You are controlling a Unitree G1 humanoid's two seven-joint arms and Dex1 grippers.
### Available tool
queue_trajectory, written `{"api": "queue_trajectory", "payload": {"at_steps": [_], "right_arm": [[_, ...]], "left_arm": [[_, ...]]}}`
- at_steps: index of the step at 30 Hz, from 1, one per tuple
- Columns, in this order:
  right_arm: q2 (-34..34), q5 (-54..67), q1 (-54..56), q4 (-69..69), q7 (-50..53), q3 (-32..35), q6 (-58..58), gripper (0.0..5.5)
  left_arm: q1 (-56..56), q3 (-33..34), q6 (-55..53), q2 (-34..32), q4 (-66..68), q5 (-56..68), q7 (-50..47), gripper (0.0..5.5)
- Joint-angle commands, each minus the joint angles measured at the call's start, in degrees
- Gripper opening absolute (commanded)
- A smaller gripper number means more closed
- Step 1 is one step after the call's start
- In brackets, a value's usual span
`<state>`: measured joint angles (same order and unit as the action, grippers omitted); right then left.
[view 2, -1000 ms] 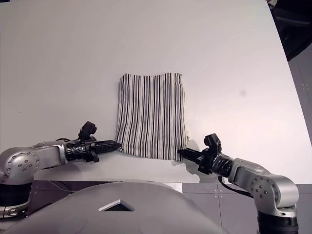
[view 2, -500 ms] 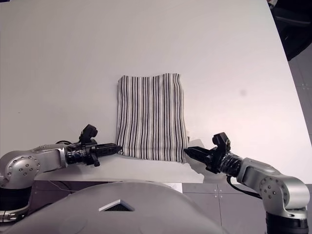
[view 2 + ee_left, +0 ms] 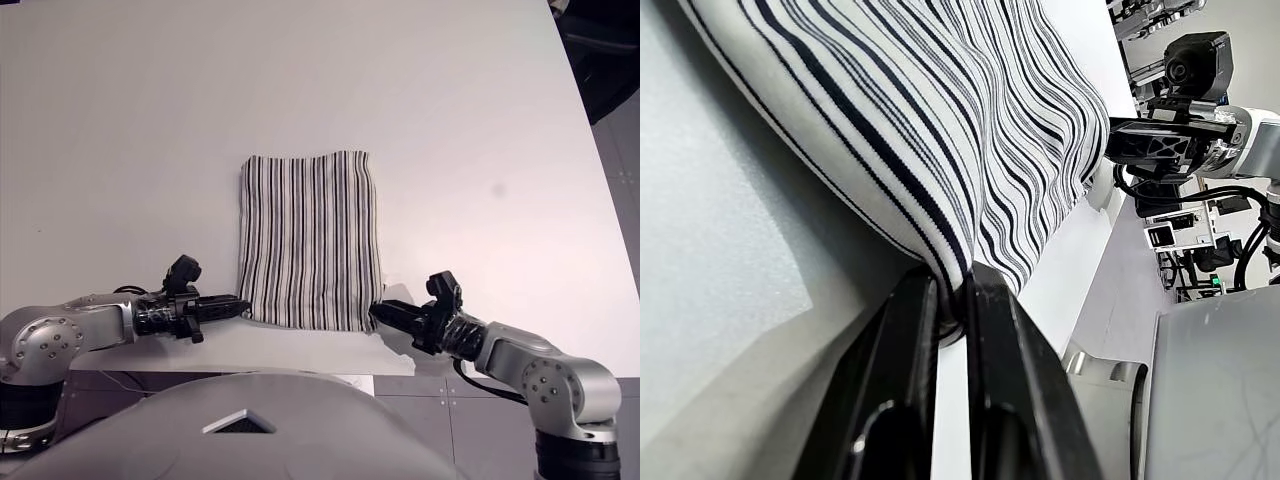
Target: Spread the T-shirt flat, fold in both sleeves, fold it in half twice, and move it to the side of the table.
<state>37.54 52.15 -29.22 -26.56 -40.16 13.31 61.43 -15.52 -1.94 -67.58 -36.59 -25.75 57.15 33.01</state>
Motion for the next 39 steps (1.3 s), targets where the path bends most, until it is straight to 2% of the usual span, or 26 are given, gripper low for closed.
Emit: {"api": "queue_trajectory", "payload": {"at_steps": [1, 4, 11, 19, 30, 35, 37, 39], "right_arm": [[-0.6, 0.7, 0.4, -0.1, 0.4, 0.1, -0.2, 1.27], [-1.4, -0.5, 0.5, 0.2, 0.8, -1.2, -1.1, 1.27], [-1.6, -2.9, -0.1, 1.6, 1.7, -2.6, -2.5, 0.16], [-1.3, -3.2, -0.2, 1.5, 1.9, -2.8, -2.9, 0.10], [3.5, 9.1, -10.4, -9.6, -4.5, 9.7, 0.0, 0.10], [5.0, 17.2, -18.4, -15.6, -7.3, 18.9, 0.8, 0.10], [5.3, 21.4, -19.8, -16.9, -6.9, 22.0, 0.7, 0.10], [6.0, 24.9, -16.8, -15.8, -3.1, 21.6, 0.8, 0.10]], "left_arm": [[1.0, 0.3, -0.5, -1.0, -0.2, -0.8, 0.2, 0.20], [1.4, 0.2, -0.6, -1.2, -0.1, -0.8, 0.5, 0.20], [1.8, 0.2, -1.0, -1.4, -0.3, -0.6, 0.6, 0.20], [2.5, 1.0, -0.7, -0.1, 0.0, -0.2, 0.0, 0.20], [-10.3, 11.1, -0.3, -2.3, -11.7, 10.7, 2.1, 0.20], [-15.8, 18.8, 0.1, -5.0, -15.6, 20.4, 1.2, 0.20], [-17.0, 20.7, 1.0, -5.8, -16.4, 24.2, -0.7, 0.20], [-16.7, 20.1, 1.8, -5.7, -15.7, 26.0, -3.7, 0.20]]}}
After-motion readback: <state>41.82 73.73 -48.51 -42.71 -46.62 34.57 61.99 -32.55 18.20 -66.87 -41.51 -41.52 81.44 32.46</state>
